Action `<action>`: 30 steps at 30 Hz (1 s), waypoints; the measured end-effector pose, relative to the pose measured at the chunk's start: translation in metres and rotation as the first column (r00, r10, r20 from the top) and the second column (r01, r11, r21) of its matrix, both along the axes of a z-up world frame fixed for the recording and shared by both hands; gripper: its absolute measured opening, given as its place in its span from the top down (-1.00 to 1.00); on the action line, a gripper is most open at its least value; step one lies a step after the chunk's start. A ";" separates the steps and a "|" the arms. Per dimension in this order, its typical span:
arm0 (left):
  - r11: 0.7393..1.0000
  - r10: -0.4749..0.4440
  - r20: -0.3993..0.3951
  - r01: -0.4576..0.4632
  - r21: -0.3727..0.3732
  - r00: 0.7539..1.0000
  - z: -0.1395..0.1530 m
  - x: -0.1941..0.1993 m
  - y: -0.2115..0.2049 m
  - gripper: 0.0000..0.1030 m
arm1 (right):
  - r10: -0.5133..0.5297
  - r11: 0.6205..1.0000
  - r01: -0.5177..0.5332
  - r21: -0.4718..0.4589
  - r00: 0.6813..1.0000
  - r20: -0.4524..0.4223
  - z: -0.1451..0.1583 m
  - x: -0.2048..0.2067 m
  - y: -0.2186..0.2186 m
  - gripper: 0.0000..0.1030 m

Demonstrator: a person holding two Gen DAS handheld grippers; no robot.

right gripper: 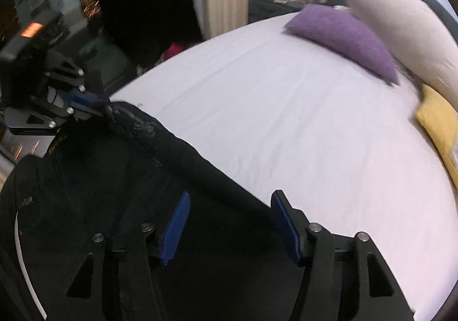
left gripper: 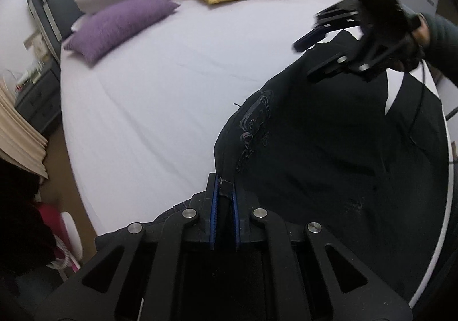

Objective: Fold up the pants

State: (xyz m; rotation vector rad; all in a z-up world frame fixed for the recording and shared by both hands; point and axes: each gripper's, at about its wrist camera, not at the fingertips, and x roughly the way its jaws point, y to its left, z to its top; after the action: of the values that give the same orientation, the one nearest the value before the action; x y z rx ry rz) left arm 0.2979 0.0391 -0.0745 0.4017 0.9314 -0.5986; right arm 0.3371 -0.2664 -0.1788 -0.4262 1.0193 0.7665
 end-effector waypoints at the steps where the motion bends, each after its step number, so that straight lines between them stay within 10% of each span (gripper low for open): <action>1: 1.000 -0.001 0.005 0.001 -0.002 1.000 0.002 -0.001 0.003 0.85 | 0.024 1.000 -0.024 -0.014 1.000 -0.006 -0.002 0.002 0.005 -0.17; 12: 0.999 -0.043 0.046 0.042 0.012 0.998 0.020 -0.028 -0.012 0.85 | 0.139 0.981 -0.149 -0.128 0.987 -0.081 -0.020 0.034 0.035 -0.03; 19: 0.999 -0.038 0.052 0.037 0.011 0.998 0.021 -0.027 -0.010 0.86 | 0.192 0.971 -0.207 -0.120 0.973 -0.128 -0.014 0.023 0.043 0.74; 30: 0.999 -0.032 0.067 0.033 -0.015 0.997 0.028 -0.058 -0.016 0.86 | -0.083 0.994 0.088 0.072 0.994 -0.066 0.007 -0.024 0.036 0.91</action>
State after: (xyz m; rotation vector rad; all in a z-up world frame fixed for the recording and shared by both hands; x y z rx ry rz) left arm 0.2399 0.0231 -0.0463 0.4205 0.8573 -0.6183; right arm 0.3127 -0.2307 -0.1719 -0.2937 1.0579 0.7427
